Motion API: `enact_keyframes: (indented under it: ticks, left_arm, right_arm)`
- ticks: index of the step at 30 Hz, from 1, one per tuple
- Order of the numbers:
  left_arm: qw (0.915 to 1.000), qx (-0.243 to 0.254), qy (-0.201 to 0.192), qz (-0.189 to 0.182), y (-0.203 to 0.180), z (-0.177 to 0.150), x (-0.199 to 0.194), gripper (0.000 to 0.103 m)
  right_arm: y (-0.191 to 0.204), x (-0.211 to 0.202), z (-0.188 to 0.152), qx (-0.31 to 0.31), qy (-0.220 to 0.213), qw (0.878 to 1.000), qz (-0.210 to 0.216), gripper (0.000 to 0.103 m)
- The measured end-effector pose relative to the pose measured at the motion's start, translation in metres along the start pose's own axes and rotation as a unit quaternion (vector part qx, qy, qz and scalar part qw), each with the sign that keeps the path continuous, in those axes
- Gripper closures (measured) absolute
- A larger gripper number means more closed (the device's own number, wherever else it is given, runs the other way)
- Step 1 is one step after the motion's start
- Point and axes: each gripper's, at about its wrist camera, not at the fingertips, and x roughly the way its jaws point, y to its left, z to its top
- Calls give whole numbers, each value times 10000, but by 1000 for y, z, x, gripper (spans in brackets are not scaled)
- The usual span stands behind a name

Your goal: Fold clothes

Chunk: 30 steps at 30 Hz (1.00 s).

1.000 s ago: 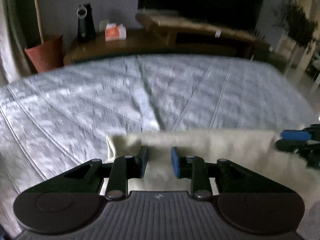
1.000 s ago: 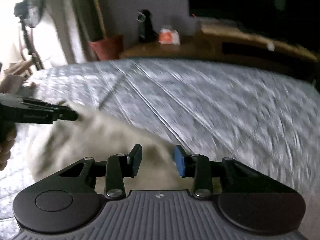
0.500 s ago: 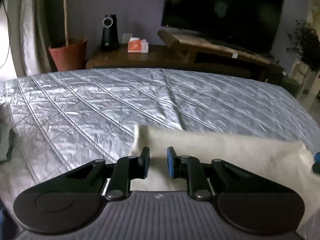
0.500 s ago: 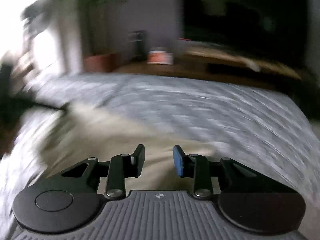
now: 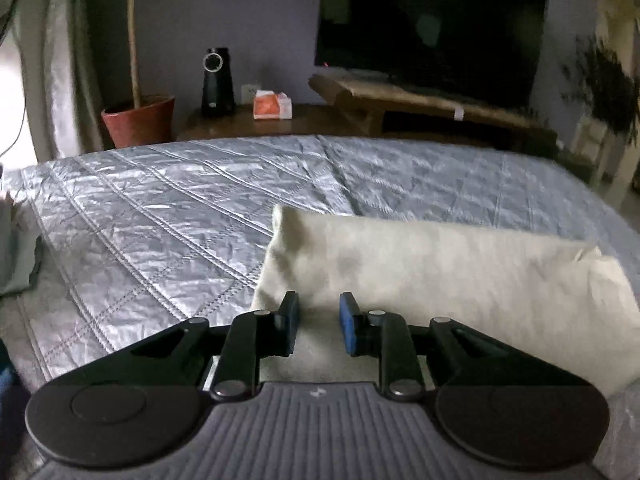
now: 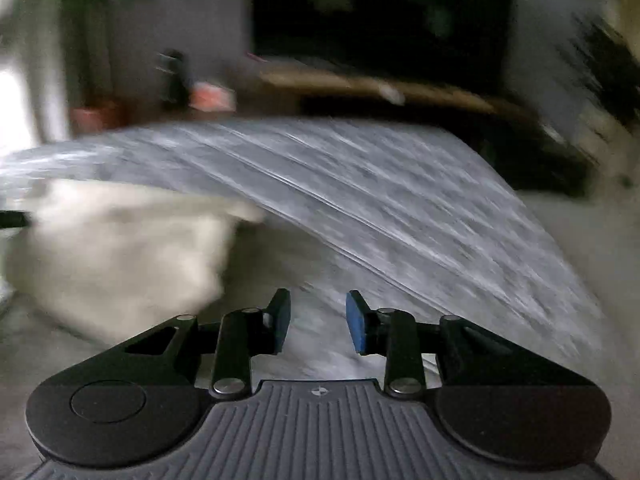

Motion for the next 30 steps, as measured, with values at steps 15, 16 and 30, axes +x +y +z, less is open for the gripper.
enact_keyframes:
  ticks: [15,16,30]
  left_arm:
    - [9964,-549,-248,594,21,17,-19,75]
    - [9978,-435,-269,434,13,19,-23,75]
    - [9988,59,371,322,-14,-3,-20,72]
  right_arm:
    - [41,39,29,-393,-43,9989,-243,55]
    - [43,44,36,-373,-96,9992,-144,55]
    - [20,84,63,20,-105,9984,-559,54]
